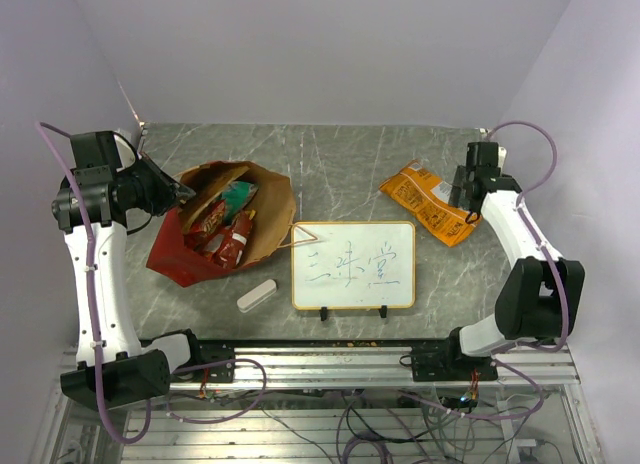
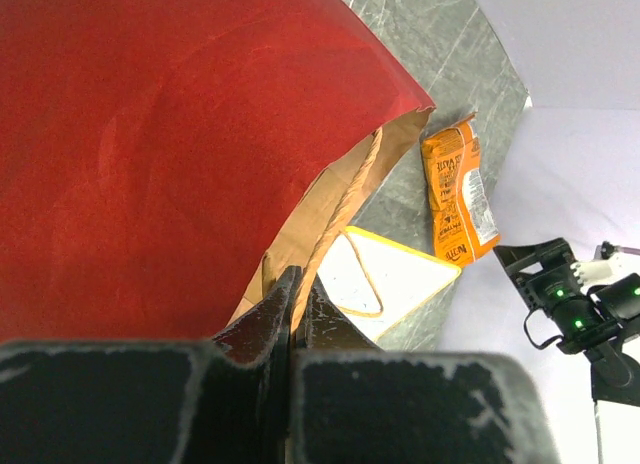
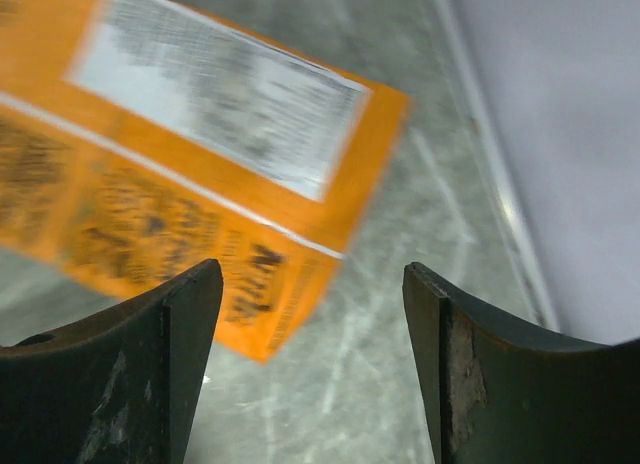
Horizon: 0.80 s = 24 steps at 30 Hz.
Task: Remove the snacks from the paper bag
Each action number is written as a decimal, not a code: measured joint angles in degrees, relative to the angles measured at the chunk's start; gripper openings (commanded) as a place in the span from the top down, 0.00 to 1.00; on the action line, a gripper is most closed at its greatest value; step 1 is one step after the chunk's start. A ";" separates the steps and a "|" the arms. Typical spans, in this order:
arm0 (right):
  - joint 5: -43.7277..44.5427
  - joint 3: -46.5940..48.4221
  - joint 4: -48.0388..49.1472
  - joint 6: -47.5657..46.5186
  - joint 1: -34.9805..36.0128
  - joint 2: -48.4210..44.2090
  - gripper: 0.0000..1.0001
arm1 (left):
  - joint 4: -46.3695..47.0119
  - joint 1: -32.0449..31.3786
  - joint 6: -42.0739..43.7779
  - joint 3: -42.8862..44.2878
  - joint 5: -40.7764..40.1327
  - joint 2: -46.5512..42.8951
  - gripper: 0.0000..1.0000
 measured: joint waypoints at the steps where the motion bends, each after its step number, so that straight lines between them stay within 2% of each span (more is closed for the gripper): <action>1: -3.15 0.74 0.44 0.07 0.11 0.00 0.24 | 0.00 0.00 0.00 0.00 0.04 0.00 0.93; 6: -15.45 5.01 5.73 0.94 5.33 1.81 0.21 | 0.15 0.02 -0.02 0.00 0.63 0.00 0.93; 11: -24.57 5.05 11.96 4.22 9.11 3.43 0.20 | 0.74 0.02 -0.35 0.00 1.90 0.00 0.93; 19: -27.34 -0.20 15.52 9.73 3.50 8.02 0.18 | 1.68 0.02 -0.72 0.00 3.39 -0.48 0.93; 24: -27.65 -0.66 16.46 10.64 2.32 11.78 0.17 | 2.60 0.02 -1.44 -0.02 4.17 -0.72 0.93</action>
